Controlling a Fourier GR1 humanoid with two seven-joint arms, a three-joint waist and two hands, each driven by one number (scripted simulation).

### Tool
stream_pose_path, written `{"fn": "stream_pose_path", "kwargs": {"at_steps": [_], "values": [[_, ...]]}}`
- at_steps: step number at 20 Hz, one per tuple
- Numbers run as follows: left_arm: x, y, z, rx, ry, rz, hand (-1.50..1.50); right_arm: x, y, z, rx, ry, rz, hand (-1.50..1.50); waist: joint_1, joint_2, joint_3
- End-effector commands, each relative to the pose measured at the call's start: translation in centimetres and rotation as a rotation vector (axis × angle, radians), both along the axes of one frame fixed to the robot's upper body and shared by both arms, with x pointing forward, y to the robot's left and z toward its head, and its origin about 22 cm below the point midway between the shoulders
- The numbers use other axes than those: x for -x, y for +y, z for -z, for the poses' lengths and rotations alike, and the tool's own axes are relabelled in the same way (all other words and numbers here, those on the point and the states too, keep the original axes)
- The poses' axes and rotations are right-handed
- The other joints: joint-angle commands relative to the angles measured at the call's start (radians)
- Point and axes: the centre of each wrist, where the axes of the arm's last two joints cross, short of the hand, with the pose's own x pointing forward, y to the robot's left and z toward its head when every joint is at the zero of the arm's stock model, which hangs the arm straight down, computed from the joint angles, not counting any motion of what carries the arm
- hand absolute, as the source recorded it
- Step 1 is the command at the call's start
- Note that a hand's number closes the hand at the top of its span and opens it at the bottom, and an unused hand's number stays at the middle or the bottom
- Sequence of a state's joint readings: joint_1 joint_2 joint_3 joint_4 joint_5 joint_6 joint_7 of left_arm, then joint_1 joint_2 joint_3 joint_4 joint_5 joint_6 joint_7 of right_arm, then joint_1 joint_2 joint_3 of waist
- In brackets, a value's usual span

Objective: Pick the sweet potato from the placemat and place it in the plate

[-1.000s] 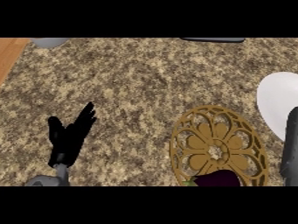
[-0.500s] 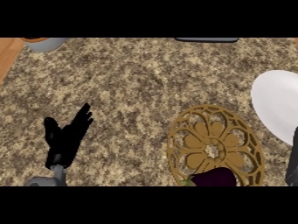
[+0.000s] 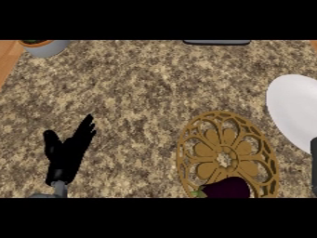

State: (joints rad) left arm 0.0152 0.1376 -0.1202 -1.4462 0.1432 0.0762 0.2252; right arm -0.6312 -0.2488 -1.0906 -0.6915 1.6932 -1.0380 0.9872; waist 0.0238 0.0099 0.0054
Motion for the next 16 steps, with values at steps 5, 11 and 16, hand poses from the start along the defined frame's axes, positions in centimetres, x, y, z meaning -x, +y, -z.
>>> {"fn": "stream_pose_path", "kwargs": {"at_steps": [5,11,16], "values": [[0.0,-0.1,-0.2,0.009,-0.002,0.004,0.00,-0.9,-0.4,-1.1,0.209,-0.251,-0.022,-1.50,-0.003,-0.005,0.000],[0.0,-0.2,0.2,0.015,0.012,-0.026,0.00,-0.2,1.1,-0.1,0.275,-0.395,0.036,-1.50,-0.018,-0.010,-0.001],[0.7,0.2,1.0,-0.001,0.014,-0.015,0.00,0.5,6.7,0.6,0.207,-0.523,-0.048,-1.50,-0.035,-0.017,-0.004]]}}
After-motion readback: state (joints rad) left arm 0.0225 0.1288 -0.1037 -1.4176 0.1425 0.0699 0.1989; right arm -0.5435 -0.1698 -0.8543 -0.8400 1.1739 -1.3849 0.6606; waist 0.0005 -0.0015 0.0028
